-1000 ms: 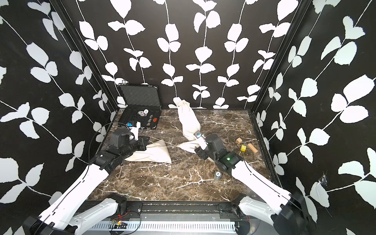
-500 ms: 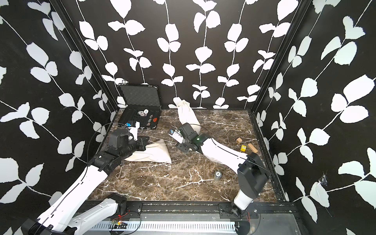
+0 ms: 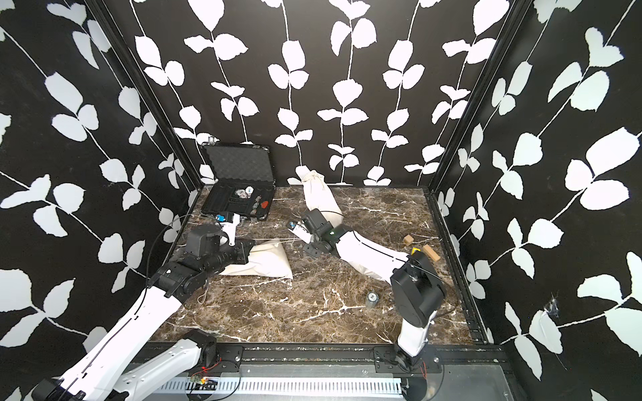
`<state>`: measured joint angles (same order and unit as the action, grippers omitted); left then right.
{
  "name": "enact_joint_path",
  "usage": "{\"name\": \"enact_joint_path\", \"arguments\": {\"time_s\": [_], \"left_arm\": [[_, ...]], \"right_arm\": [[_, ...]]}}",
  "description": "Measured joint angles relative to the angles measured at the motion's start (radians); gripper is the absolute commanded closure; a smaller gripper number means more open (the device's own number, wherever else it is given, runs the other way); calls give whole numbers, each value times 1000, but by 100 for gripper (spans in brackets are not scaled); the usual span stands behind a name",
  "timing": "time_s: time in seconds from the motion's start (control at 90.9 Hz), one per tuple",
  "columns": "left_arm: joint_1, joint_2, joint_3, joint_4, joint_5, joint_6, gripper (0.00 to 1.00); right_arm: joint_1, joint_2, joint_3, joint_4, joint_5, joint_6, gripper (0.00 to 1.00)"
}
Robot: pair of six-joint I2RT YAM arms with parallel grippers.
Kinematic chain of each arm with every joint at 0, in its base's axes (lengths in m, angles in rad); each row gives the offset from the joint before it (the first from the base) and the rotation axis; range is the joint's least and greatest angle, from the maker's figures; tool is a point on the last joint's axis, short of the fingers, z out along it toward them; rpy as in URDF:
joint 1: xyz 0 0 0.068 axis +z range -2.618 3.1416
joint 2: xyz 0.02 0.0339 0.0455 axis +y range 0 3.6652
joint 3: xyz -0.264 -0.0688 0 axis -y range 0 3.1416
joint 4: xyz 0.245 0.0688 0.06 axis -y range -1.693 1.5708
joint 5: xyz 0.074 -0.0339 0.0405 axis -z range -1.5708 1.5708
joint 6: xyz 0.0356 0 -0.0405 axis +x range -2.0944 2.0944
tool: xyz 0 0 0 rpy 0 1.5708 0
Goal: Close the soil bag
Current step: Frap the soil bag at the center of the board.
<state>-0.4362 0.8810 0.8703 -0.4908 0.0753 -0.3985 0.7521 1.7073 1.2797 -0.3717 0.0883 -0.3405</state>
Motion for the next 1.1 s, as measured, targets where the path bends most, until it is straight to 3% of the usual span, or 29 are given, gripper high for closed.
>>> {"name": "enact_joint_path", "arguments": {"time_s": [0.242, 0.418, 0.506, 0.605, 0.66, 0.726, 0.847, 0.946, 1.1], "left_arm": [[-53, 50, -40, 77, 97, 4, 100], [-222, 113, -108, 176, 12, -12, 100], [-266, 137, -169, 215, -38, -33, 100], [-272, 160, -227, 219, -98, -52, 100], [-271, 166, -235, 218, -129, -54, 82], [-268, 161, -235, 209, -177, -51, 67], [-261, 131, -235, 198, -246, -52, 40], [-261, 77, -235, 188, -282, -47, 25], [-261, -29, -235, 153, -330, -27, 12]], "right_arm": [[-73, -240, -213, 61, -16, 76, 90], [-131, -299, -309, 37, -39, 115, 88], [-135, -306, -345, 16, -63, 129, 77], [-139, -345, -360, -13, -93, 148, 57], [-143, -385, -357, -10, -117, 169, 46], [-153, -426, -338, -3, -130, 189, 35], [-171, -411, -233, 28, -128, 215, 28], [-180, -311, -104, 69, -116, 234, 24], [-213, -147, 38, 113, -121, 256, 23]]}}
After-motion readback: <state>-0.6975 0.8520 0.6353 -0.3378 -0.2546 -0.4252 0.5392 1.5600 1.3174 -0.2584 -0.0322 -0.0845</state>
